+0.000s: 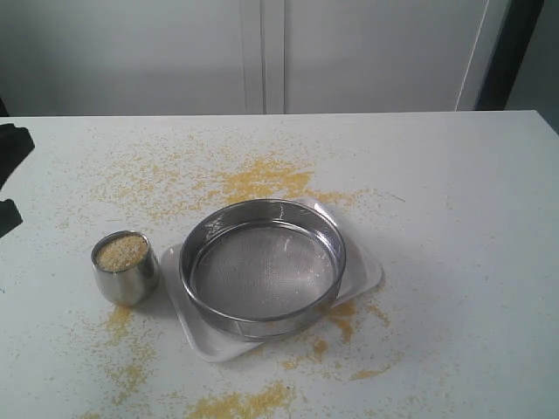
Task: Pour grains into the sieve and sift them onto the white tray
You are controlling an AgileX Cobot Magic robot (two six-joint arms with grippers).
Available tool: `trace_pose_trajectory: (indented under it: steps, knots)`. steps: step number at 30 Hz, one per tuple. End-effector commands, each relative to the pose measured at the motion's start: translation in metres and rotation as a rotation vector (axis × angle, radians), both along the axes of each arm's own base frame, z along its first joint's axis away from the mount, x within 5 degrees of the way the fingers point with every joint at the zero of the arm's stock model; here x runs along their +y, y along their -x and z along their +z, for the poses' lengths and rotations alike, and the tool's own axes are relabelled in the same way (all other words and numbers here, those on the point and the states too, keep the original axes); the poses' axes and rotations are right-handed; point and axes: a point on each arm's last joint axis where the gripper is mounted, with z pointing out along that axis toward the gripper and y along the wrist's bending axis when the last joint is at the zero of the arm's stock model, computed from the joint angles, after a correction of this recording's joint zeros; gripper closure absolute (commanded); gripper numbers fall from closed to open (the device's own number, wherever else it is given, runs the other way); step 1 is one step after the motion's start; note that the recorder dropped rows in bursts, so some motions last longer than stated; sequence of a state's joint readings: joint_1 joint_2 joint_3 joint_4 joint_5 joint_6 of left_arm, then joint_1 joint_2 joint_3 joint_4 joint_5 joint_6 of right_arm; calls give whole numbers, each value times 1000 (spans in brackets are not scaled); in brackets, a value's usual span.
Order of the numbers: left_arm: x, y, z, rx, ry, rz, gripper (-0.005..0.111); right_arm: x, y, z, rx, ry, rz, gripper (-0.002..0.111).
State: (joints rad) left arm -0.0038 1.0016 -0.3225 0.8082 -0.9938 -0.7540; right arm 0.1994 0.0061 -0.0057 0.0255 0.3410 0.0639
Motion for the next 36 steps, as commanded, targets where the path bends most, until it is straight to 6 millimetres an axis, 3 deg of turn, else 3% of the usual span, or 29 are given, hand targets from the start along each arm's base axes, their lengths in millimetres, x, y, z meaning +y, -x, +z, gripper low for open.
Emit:
trace_pose_trajectory:
  steps: [1,5,7,15,21,29,36]
  knots:
    - [-5,-4,0,-27,19,-71,49,0,0,-1,-5,-7,-5,108]
    - [-5,-10,-10,30,33,-70,9,0,0,-1,-5,-7,-5,108]
    - [-6,-12,-12,37,44,-82,3,0,0,-1,-5,-7,-5,108]
    - [-10,-23,-26,10,1,-130,7,0,0,-1,-5,-7,-5,108]
    - [-10,-32,-47,85,-33,-133,7,0,0,-1,-5,-7,-5,108]
    - [-32,-44,-66,84,-152,-229,7,0,0,-1,-5,-7,-5,108]
    - [-32,-59,-82,161,-120,-187,7,0,0,-1,-5,-7,-5,108]
